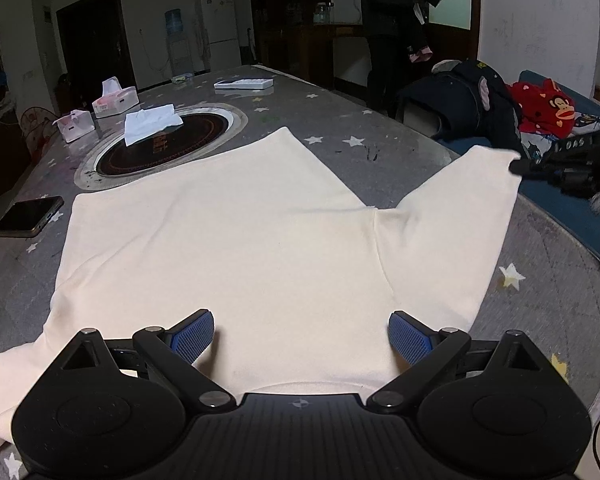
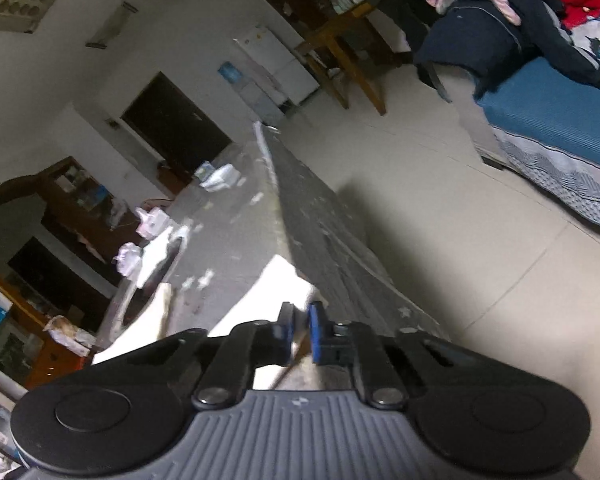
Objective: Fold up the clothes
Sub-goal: 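Lift the sleeve with the right gripper and fold it across the body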
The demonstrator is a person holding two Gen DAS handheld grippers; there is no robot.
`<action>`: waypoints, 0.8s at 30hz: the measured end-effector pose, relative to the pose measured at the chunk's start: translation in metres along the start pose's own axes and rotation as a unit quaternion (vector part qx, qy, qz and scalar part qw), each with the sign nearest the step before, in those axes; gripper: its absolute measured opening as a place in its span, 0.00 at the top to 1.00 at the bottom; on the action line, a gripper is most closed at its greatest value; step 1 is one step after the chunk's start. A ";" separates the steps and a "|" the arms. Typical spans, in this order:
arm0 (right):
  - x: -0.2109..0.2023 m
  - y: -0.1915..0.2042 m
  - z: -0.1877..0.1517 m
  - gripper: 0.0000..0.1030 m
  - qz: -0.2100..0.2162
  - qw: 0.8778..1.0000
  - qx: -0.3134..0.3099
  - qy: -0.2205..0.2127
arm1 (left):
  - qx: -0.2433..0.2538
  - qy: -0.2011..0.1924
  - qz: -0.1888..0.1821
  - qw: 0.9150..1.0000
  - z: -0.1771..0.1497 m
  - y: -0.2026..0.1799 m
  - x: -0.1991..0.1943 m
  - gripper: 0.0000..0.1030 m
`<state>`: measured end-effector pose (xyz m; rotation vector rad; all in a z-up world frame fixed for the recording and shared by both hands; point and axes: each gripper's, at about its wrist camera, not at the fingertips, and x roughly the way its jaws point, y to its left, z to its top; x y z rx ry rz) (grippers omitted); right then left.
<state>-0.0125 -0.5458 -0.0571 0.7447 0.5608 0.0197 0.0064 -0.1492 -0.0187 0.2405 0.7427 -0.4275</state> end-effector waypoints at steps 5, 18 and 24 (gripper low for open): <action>-0.016 0.030 0.009 0.96 0.032 0.999 -0.026 -0.020 | 0.002 0.000 -0.005 1.000 -0.002 -0.002 0.003 0.06; -0.024 0.167 0.015 0.96 0.138 0.981 -0.135 -0.023 | -0.013 -0.029 -0.032 0.999 -0.010 0.010 -0.015 0.06; 0.003 0.237 -0.011 0.96 0.182 0.965 -0.186 0.019 | -0.050 -0.054 -0.012 0.997 -0.022 0.046 -0.042 0.05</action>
